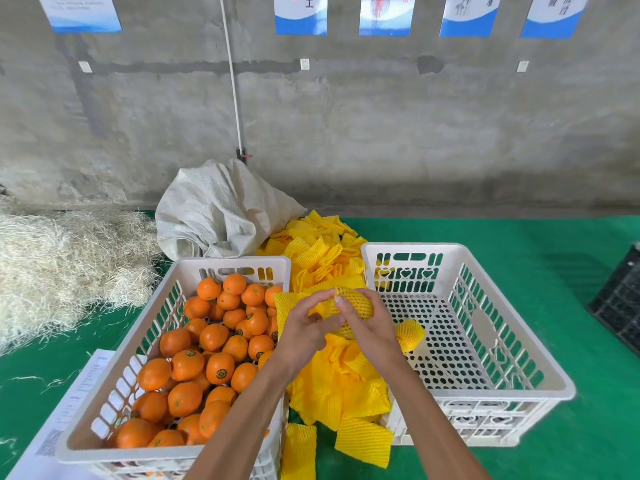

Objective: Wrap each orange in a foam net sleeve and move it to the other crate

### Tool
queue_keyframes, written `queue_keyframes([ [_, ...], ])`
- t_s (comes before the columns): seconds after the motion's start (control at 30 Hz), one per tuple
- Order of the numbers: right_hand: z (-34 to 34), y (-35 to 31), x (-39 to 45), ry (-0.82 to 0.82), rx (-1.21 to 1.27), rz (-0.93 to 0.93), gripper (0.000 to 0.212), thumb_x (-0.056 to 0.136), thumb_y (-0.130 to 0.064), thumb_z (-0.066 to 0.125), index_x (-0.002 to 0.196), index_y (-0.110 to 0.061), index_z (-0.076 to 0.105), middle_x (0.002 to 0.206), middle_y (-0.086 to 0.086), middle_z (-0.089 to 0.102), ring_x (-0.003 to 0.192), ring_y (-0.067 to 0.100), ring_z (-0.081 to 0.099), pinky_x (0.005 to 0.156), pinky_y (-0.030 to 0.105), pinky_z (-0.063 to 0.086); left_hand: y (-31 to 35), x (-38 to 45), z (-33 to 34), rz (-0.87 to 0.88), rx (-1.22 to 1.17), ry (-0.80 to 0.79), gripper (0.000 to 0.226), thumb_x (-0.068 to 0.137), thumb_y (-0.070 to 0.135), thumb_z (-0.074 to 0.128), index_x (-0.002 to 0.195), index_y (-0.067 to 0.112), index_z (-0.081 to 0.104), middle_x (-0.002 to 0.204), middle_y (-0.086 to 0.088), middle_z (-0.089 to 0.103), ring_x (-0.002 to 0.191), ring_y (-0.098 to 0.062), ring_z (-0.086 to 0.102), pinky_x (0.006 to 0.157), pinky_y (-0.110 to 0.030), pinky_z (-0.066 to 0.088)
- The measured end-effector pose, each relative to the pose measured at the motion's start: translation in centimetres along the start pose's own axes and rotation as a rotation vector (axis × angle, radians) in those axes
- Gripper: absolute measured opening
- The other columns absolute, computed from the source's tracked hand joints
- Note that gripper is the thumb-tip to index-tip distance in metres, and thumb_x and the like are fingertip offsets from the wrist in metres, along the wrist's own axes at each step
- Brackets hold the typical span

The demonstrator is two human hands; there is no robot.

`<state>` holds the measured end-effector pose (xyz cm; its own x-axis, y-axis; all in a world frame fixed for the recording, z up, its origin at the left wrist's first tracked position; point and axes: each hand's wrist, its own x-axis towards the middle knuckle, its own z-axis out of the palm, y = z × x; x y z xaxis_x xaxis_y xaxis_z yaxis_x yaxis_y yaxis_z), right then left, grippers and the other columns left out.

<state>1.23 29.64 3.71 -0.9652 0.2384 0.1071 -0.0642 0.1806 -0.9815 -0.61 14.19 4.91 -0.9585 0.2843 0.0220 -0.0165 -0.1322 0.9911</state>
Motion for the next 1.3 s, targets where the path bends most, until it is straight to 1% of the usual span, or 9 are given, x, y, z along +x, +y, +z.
queue_keyframes([
  [0.17, -0.7, 0.6, 0.0, 0.086, -0.06, -0.017, 0.076, 0.071, -0.086, 0.066, 0.129, -0.038, 0.054, 0.126, -0.013, 0.059, 0.119, 0.006, 0.057, 0.099, 0.031, 0.051, 0.7, 1.0, 0.4, -0.091, -0.008, -0.025, 0.025, 0.085, 0.005, 0.083, 0.089, 0.018, 0.061, 0.082, 0.004, 0.059, 0.072, -0.012, 0.053, 0.058, -0.028, 0.044],
  [0.4, -3.6, 2.3, 0.7, 0.389, -0.459, -0.08, 0.073, 0.082, -0.057, 0.078, 0.142, -0.03, 0.047, 0.135, -0.003, 0.041, 0.121, 0.019, 0.048, 0.092, 0.043, 0.052, -0.2, 1.5, -0.8, -0.117, -0.086, 0.145, 0.014, 0.099, 0.014, 0.071, 0.111, 0.007, 0.07, 0.117, -0.011, 0.072, 0.094, -0.021, 0.073, 0.075, -0.035, 0.061],
  [0.53, -5.1, 3.4, 0.9, 0.496, -0.655, -0.066, 0.072, 0.085, -0.046, 0.079, 0.144, -0.019, 0.047, 0.146, 0.005, 0.042, 0.128, 0.03, 0.042, 0.102, 0.049, 0.046, -0.4, 1.4, -2.1, -0.122, -0.103, 0.184, 0.027, 0.101, 0.017, 0.069, 0.123, 0.001, 0.066, 0.119, -0.011, 0.073, 0.093, -0.022, 0.074, 0.075, -0.034, 0.061],
  [0.7, -5.7, 3.9, 1.0, 0.505, -0.823, -0.093, 0.072, 0.087, -0.035, 0.08, 0.145, -0.009, 0.046, 0.153, 0.016, 0.038, 0.139, 0.037, 0.036, 0.113, 0.051, 0.04, -0.8, 1.3, -4.3, -0.122, -0.115, 0.26, 0.014, 0.103, 0.017, 0.067, 0.114, 0.009, 0.069, 0.115, -0.008, 0.074, 0.092, -0.023, 0.074, 0.076, -0.037, 0.061],
  [0.93, -2.3, 3.4, 1.1, 0.331, -0.803, -0.254, 0.069, 0.086, -0.033, 0.081, 0.142, -0.006, 0.051, 0.144, 0.014, 0.051, 0.137, 0.032, 0.045, 0.113, 0.044, 0.04, -3.3, 1.1, -9.7, -0.154, 0.306, 0.422, 0.003, 0.105, 0.019, 0.061, 0.104, 0.018, 0.064, 0.096, -0.01, 0.069, 0.081, -0.029, 0.062, 0.076, -0.051, 0.058],
  [1.03, 0.7, 3.9, 0.9, 0.12, -0.81, -0.265, 0.065, 0.092, -0.039, 0.074, 0.147, -0.013, 0.048, 0.147, 0.006, 0.051, 0.14, 0.026, 0.042, 0.115, 0.041, 0.037, -5.3, 1.1, -12.4, -0.312, 0.587, 0.303, 0.023, 0.104, 0.018, 0.063, 0.126, 0.015, 0.055, 0.108, -0.011, 0.064, 0.063, -0.018, 0.051, 0.057, -0.035, 0.044],
  [1.1, 2.6, 4.4, 0.8, -0.021, -0.804, -0.259, 0.064, 0.096, -0.042, 0.068, 0.151, -0.02, 0.044, 0.152, 0.001, 0.047, 0.143, 0.022, 0.039, 0.116, 0.04, 0.036, -6.3, 0.7, -13.8, -0.38, 0.726, 0.224, 0.037, 0.103, 0.017, 0.064, 0.137, 0.014, 0.049, 0.091, -0.003, 0.056, 0.06, -0.014, 0.044, 0.054, -0.031, 0.037],
  [1.2, 6.0, 4.8, 0.8, -0.202, -0.778, -0.227, 0.066, 0.098, -0.042, 0.065, 0.156, -0.027, 0.036, 0.158, -0.004, 0.038, 0.145, 0.021, 0.035, 0.114, 0.04, 0.038, -7.5, -0.1, -16.2, -0.469, 0.885, 0.117, 0.053, 0.101, 0.017, 0.065, 0.148, 0.016, 0.042, 0.083, -0.012, 0.054, 0.065, -0.026, 0.047, 0.059, -0.039, 0.035],
  [1.3, 8.6, 5.4, 0.7, -0.254, -0.806, -0.231, 0.058, 0.103, -0.035, 0.06, 0.156, -0.029, 0.038, 0.16, -0.004, 0.036, 0.146, 0.02, 0.036, 0.114, 0.038, 0.04, -8.1, -0.6, -17.6, -0.587, 0.919, -0.015, 0.07, 0.097, 0.017, 0.068, 0.157, 0.022, 0.035, 0.11, -0.015, 0.061, 0.086, -0.027, 0.057, 0.072, -0.038, 0.046],
])
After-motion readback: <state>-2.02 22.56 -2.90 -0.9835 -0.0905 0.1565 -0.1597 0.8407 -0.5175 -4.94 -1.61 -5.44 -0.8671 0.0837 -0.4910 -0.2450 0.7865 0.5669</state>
